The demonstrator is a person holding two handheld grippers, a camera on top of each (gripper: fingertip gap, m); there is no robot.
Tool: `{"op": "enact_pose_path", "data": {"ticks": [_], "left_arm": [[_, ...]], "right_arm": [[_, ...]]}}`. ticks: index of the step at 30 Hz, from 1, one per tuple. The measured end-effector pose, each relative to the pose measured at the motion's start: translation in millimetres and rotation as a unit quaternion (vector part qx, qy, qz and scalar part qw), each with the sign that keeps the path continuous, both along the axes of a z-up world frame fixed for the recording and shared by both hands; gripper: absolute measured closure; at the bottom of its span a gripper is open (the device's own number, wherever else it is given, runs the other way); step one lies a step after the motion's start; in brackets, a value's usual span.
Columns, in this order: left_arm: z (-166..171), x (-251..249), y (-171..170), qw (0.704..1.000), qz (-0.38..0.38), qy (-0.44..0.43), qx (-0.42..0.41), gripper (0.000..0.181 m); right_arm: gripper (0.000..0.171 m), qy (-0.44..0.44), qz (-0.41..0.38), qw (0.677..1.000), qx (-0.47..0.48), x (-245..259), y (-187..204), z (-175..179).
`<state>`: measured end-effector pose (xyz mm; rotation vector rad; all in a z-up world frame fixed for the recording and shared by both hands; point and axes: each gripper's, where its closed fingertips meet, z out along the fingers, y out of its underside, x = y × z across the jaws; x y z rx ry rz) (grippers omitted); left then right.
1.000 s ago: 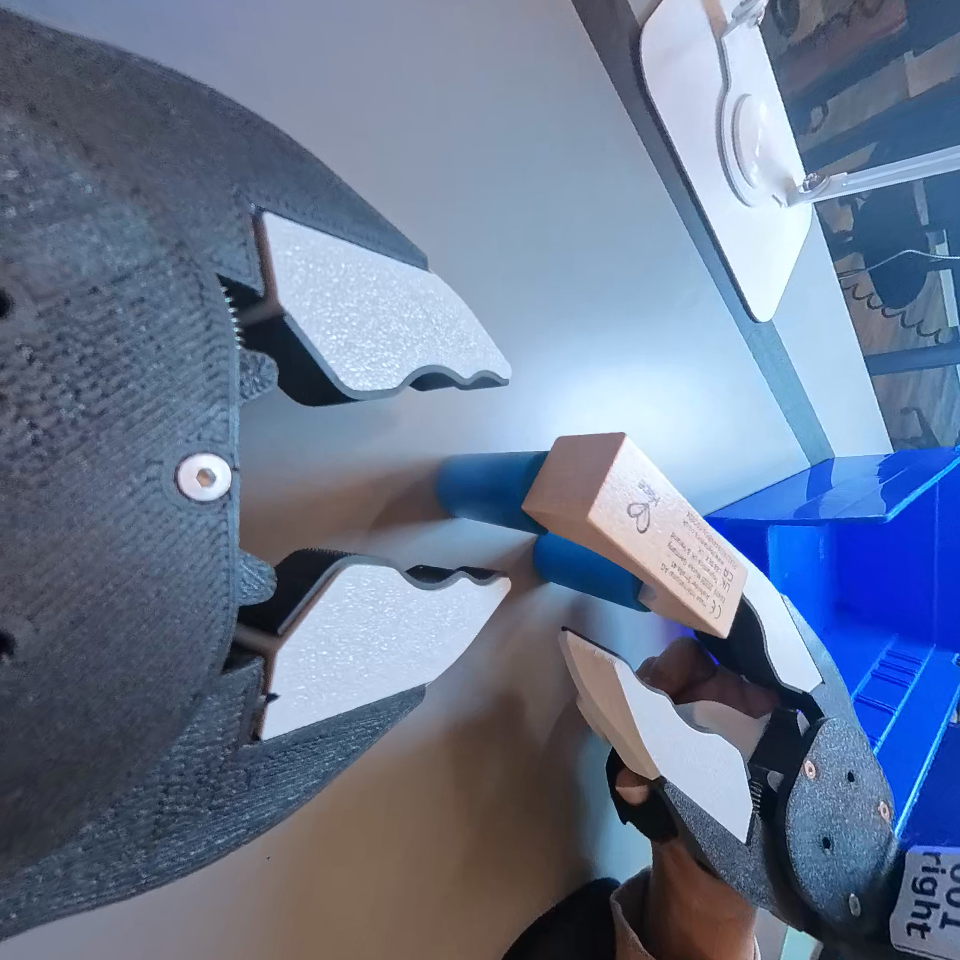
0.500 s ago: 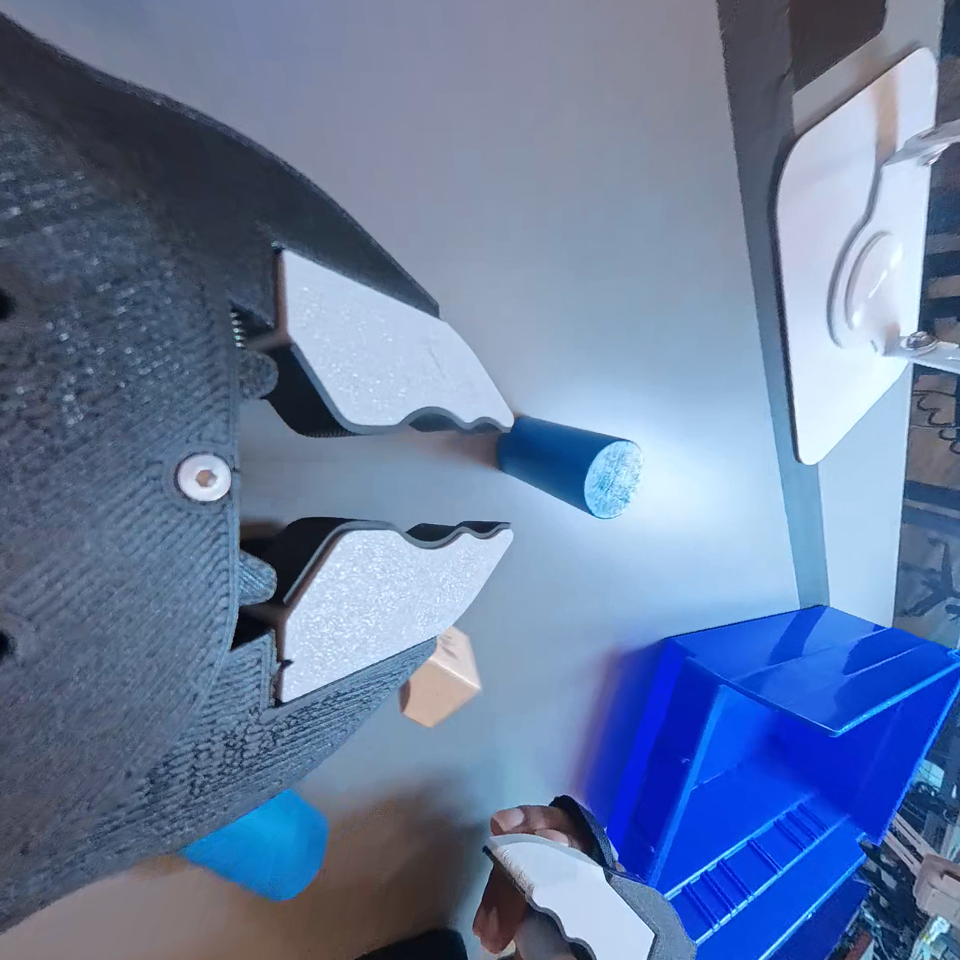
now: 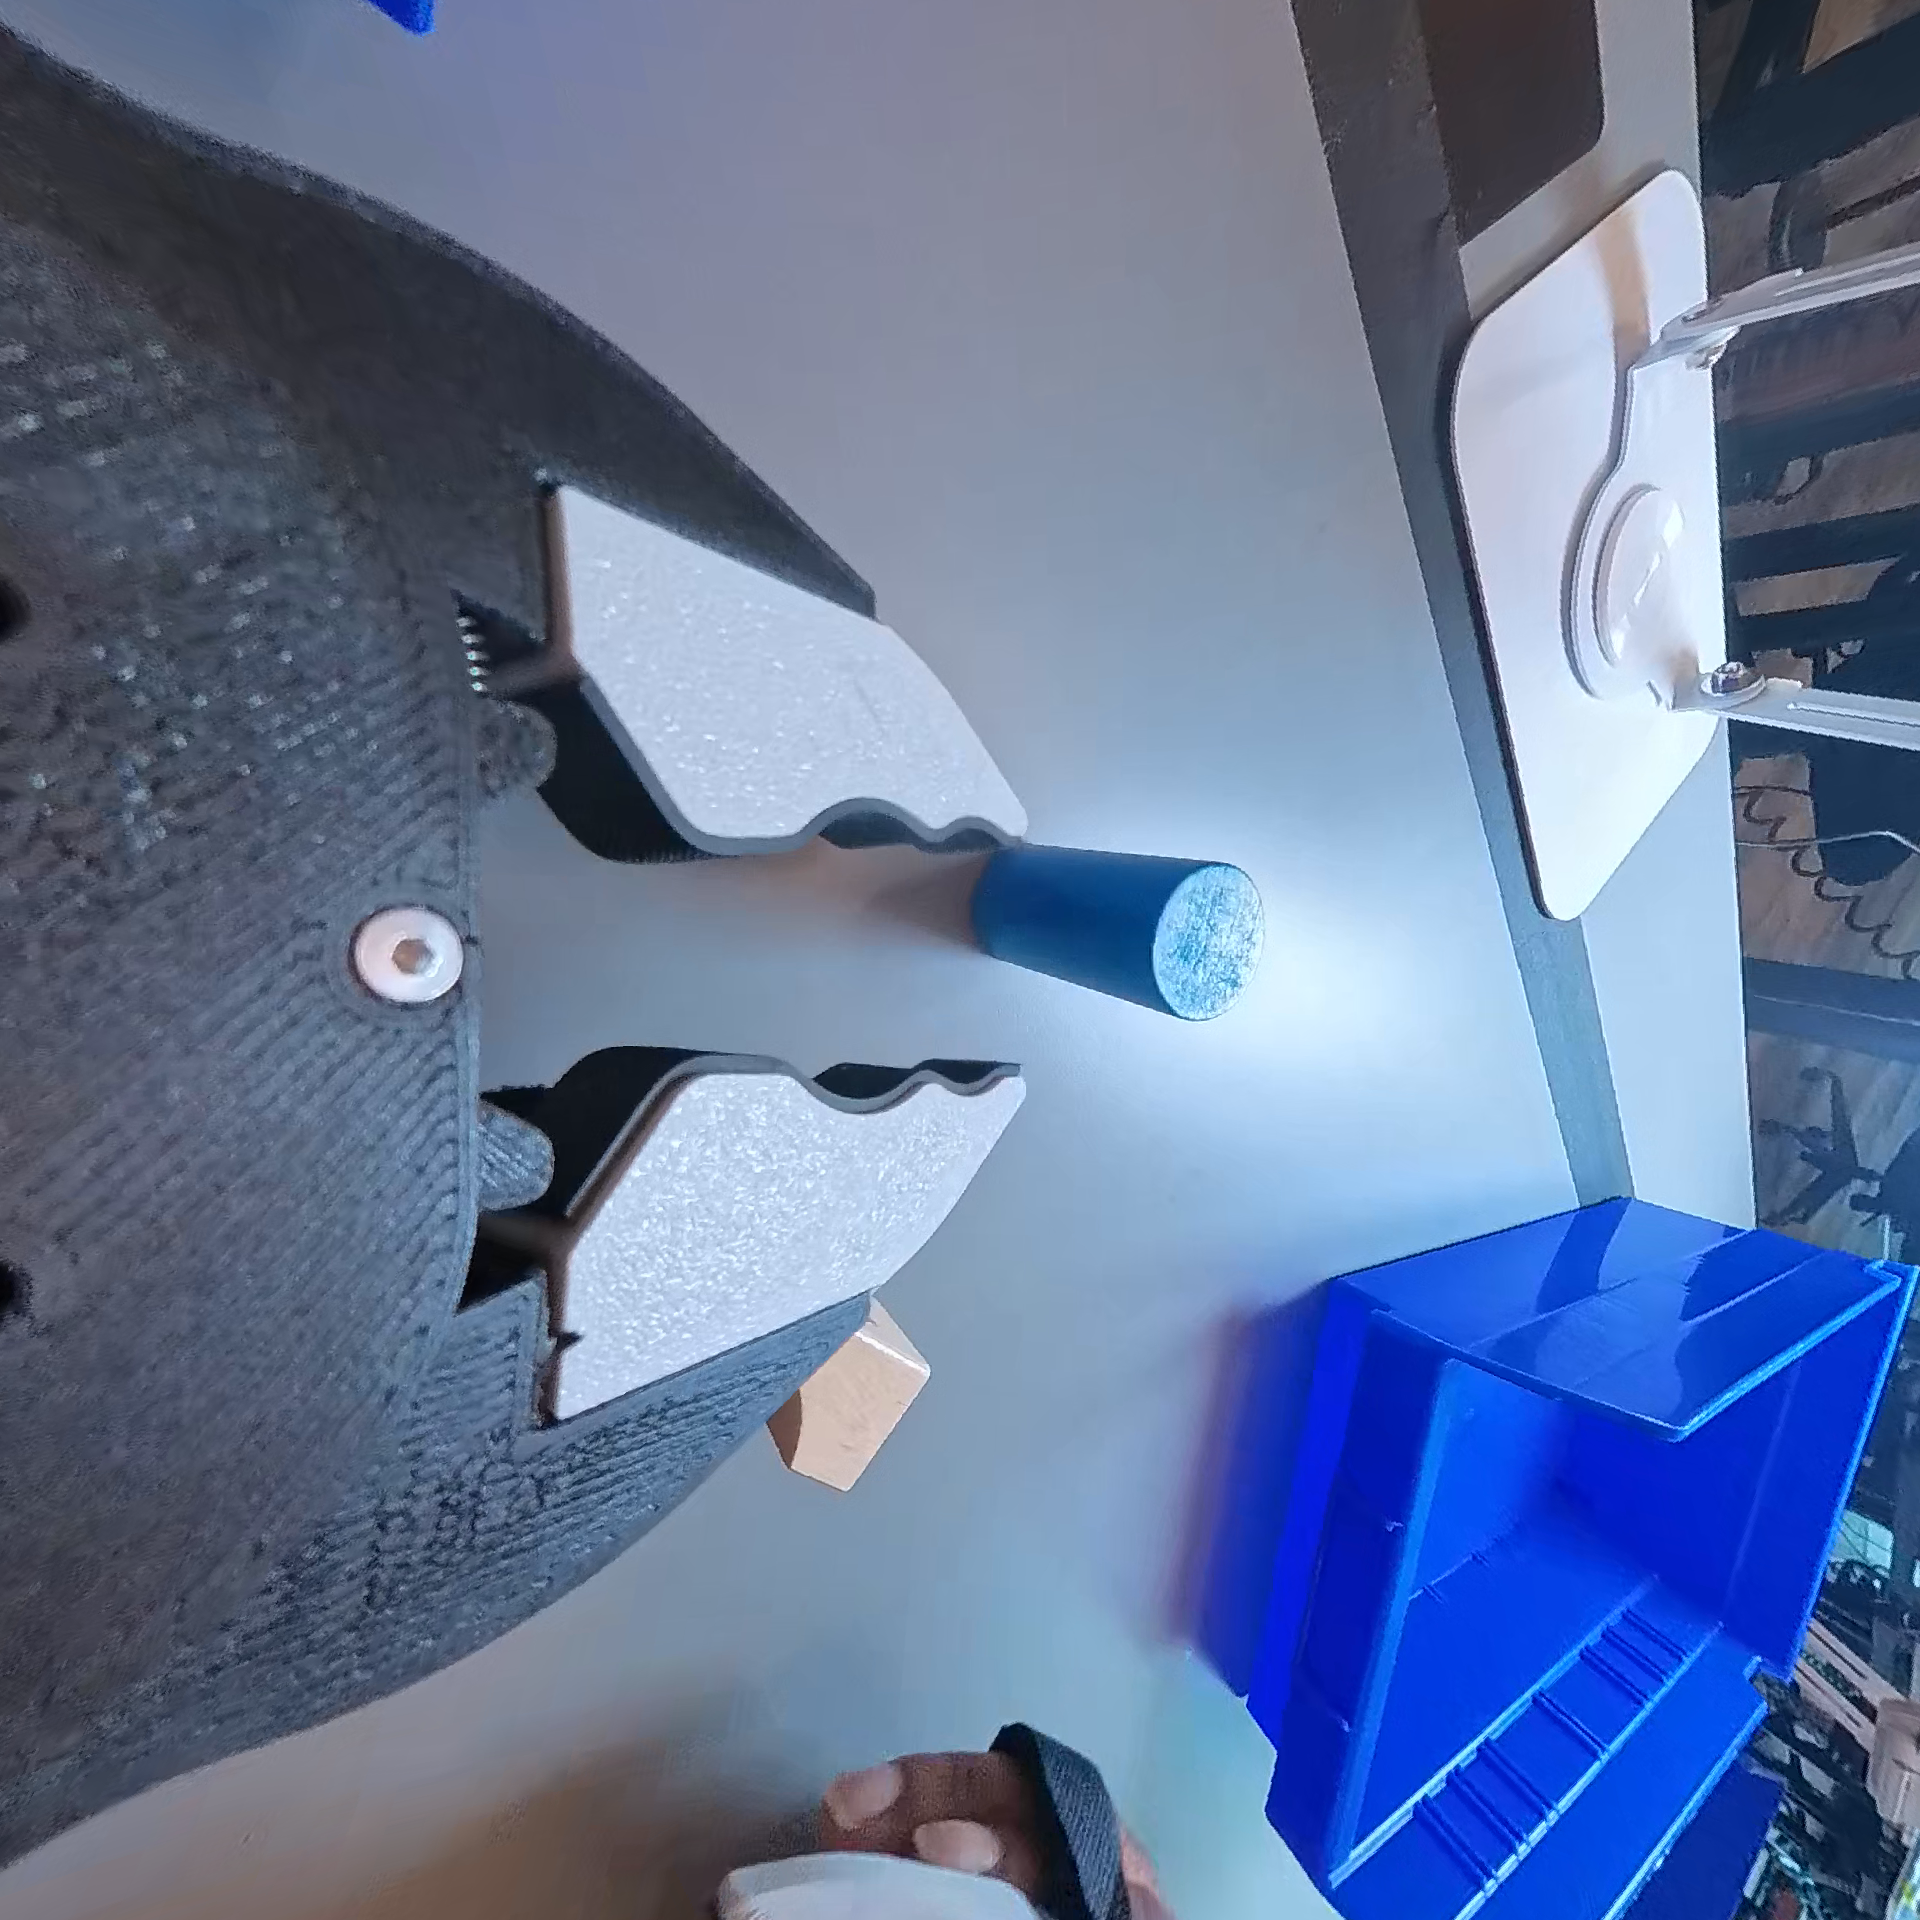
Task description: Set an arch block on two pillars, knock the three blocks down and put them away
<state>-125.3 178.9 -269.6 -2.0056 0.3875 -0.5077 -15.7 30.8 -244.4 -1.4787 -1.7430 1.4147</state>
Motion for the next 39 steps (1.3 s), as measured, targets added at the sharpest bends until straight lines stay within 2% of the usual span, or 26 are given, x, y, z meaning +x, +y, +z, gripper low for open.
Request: {"op": "enact_pose_path", "data": {"ticks": [4, 6, 10, 12, 13, 16, 22, 26, 29, 31, 33, 35, 37, 39], "left_arm": [[-0.6, 11.5, 7.7, 0.999, -0.035, 0.025, 0.015, 0.116], [-0.2, 11.4, 16.6, 0.997, -0.039, 0.062, 0.040, 0.110], [1.4, 13.6, 28.7, 0.992, -0.040, 0.100, 0.066, 0.114], [7.5, 24.8, 24.2, 0.985, -0.077, 0.117, 0.101, 0.140], [14.2, 35.5, 16.1, 0.975, -0.116, 0.131, 0.137, 0.144], [36.8, 55.4, -3.1, 0.954, -0.153, 0.145, 0.213, 0.134], [33.7, 56.1, -6.4, 0.961, -0.154, 0.132, 0.188, 0.130], [26.2, 52.5, -18.8, 0.959, -0.193, 0.146, 0.147, 0.129], [6.4, 46.4, -42.8, 0.954, -0.254, 0.147, 0.055, 0.120], [-15.9, 40.4, -63.9, 0.938, -0.301, 0.173, -0.013, 0.110], [-34.7, 30.8, -73.3, 0.914, -0.324, 0.241, -0.023, 0.117], [-35.5, 35.2, -80.3, 0.905, -0.344, 0.247, -0.025, 0.147], [-33.1, 35.1, -77.1, 0.902, -0.334, 0.271, -0.018, 0.147], [-19.0, 40.7, -72.1, 0.908, -0.317, 0.271, 0.035, 0.148]], "right_arm": [[0.117, -0.007, -0.001, 1.000, 0.004, -5.6, -0.8, -1.7], [0.118, -0.010, -0.012, 1.000, -0.003, -5.3, 4.5, -4.1], [0.118, -0.014, -0.024, 1.000, -0.006, -2.3, 9.3, -7.2], [0.119, -0.011, -0.026, 1.000, -0.006, -1.7, 9.7, -6.4], [0.119, -0.010, -0.026, 1.000, -0.007, -1.2, 9.6, -5.8], [0.119, -0.008, -0.028, 1.000, -0.007, 0.4, 10.7, -5.4], [0.119, -0.008, -0.036, 0.999, -0.005, 1.4, 12.9, -5.7], [0.119, -0.012, -0.042, 0.999, 0.000, 2.3, 15.4, -8.2], [0.119, -0.013, -0.047, 0.999, -0.001, 3.1, 18.3, -9.6], [0.119, -0.014, -0.052, 0.999, -0.004, 2.7, 20.7, -11.0], [0.119, -0.018, -0.057, 0.998, -0.002, 2.4, 22.7, -13.7], [0.119, -0.022, -0.061, 0.998, 0.001, 2.1, 23.6, -16.1], [0.120, -0.023, -0.071, 0.997, 0.012, 1.6, 26.6, -17.1], [0.120, -0.009, -0.097, 0.995, 0.032, 0.2, 35.5, -13.3]]}}
